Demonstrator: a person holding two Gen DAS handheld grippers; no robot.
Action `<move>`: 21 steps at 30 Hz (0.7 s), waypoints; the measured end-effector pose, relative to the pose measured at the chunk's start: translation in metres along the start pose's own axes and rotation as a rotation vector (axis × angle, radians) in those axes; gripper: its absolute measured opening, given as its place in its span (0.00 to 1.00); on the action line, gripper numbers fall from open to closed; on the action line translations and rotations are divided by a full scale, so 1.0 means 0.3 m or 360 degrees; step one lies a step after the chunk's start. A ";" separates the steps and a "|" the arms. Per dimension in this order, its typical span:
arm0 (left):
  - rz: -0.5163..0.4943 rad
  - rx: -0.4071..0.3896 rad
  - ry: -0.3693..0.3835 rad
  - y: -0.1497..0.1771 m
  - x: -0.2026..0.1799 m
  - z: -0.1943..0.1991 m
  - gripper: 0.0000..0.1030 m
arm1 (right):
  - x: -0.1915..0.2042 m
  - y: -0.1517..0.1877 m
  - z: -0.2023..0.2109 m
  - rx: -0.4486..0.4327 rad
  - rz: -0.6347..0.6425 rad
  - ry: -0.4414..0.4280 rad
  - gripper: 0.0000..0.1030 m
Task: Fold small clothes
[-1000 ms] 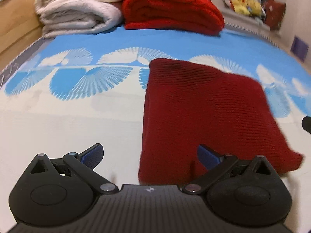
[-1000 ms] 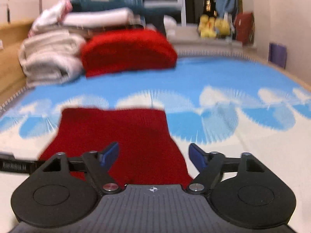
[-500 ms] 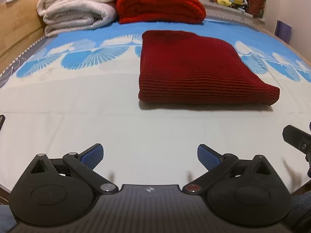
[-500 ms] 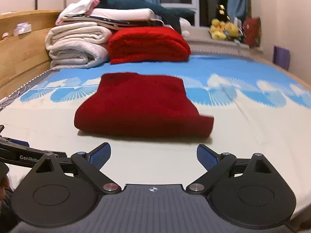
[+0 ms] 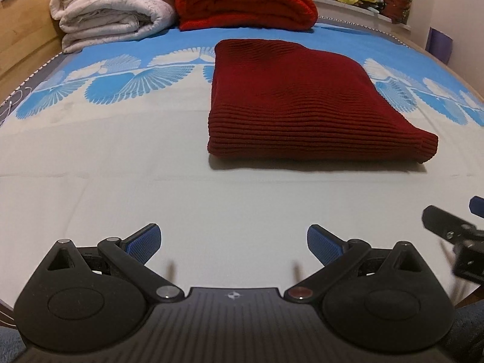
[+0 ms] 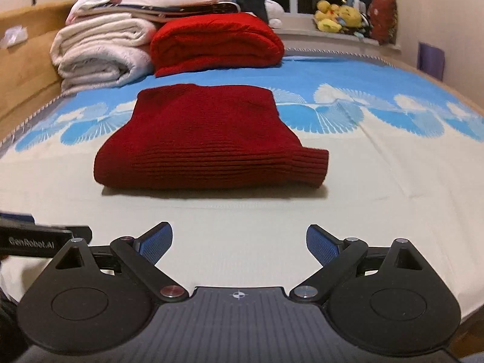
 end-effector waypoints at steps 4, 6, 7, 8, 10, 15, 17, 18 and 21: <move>0.0007 0.0003 0.0016 -0.001 0.003 0.003 1.00 | 0.020 -0.003 -0.007 0.0000 0.0049 0.0003 0.93; 0.0008 0.0000 0.0017 -0.002 0.004 0.005 1.00 | 0.024 -0.006 -0.010 0.0006 0.0041 -0.0004 0.93; 0.0007 -0.0001 0.0018 -0.002 0.005 0.006 1.00 | 0.024 -0.007 -0.011 0.0008 0.0035 -0.0006 0.93; 0.0005 0.0000 0.0020 -0.002 0.006 0.006 1.00 | 0.024 -0.008 -0.011 0.0009 0.0031 -0.0007 0.93; 0.0000 0.0004 0.0020 0.000 0.004 0.005 1.00 | 0.022 -0.008 -0.012 0.0011 0.0026 -0.0005 0.93; 0.0000 0.0007 0.0014 0.001 0.002 0.006 1.00 | 0.022 -0.007 -0.012 0.0012 0.0027 -0.0003 0.93; -0.0002 0.0009 0.0015 0.002 0.002 0.005 1.00 | 0.019 -0.007 -0.011 0.0011 0.0026 -0.0003 0.93; -0.0004 0.0010 0.0014 0.002 0.001 0.005 1.00 | 0.018 -0.006 -0.011 0.0013 0.0024 -0.0004 0.93; -0.0009 0.0016 0.0014 0.006 -0.002 0.002 1.00 | 0.018 -0.006 -0.010 0.0012 0.0026 -0.0005 0.93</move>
Point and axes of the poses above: each gripper's, at about its wrist camera, not at the fingertips, and z roughly against the way its jaws point, x to its left, y to its underside, the point moved 10 cm from there along -z, roughly the way its jaws point, and after that the axes turned 9 degrees about x, right-handed, at the moved point
